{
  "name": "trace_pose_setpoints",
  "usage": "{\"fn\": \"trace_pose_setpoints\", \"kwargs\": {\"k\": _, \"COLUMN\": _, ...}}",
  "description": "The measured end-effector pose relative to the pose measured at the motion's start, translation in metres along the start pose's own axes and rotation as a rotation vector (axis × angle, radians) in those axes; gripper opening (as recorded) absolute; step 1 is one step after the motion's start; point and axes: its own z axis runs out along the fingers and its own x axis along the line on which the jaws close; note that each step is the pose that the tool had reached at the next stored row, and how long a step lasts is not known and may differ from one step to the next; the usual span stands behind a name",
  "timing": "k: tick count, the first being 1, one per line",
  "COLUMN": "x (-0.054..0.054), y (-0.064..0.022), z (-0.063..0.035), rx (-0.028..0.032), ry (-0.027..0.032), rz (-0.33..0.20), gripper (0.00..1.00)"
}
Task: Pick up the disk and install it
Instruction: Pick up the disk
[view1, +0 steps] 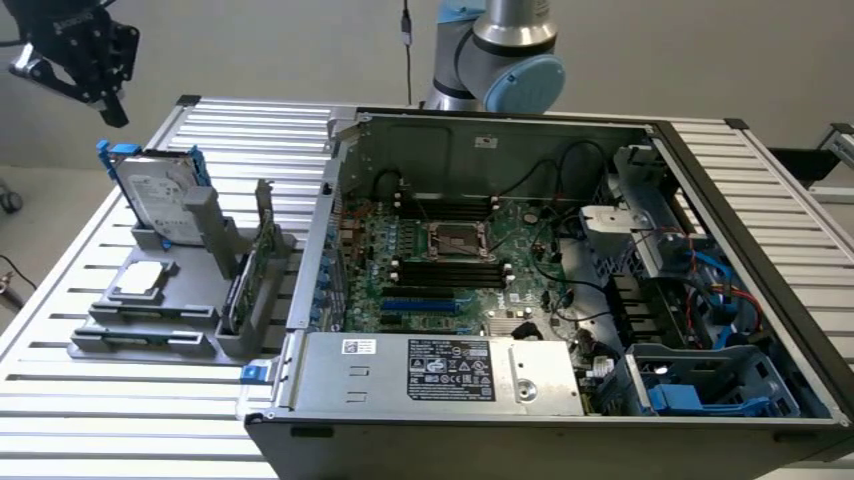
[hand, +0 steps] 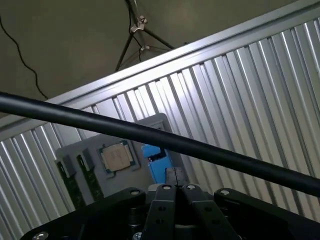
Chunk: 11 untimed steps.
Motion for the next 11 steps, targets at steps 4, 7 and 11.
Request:
{"fn": "trace_pose_setpoints", "kwargs": {"k": 4, "x": 0.0, "y": 0.0001, "z": 0.0004, "rx": 0.0011, "ry": 0.0003, "rz": -0.069, "gripper": 0.11}}
{"fn": "trace_pose_setpoints", "kwargs": {"k": 7, "x": 0.0, "y": 0.0001, "z": 0.0004, "rx": 0.0018, "ry": 0.0004, "rz": -0.089, "gripper": 0.12}}
{"fn": "trace_pose_setpoints", "kwargs": {"k": 11, "x": 0.0, "y": 0.0001, "z": 0.0004, "rx": 0.0035, "ry": 0.0004, "rz": -0.148, "gripper": 0.24}}
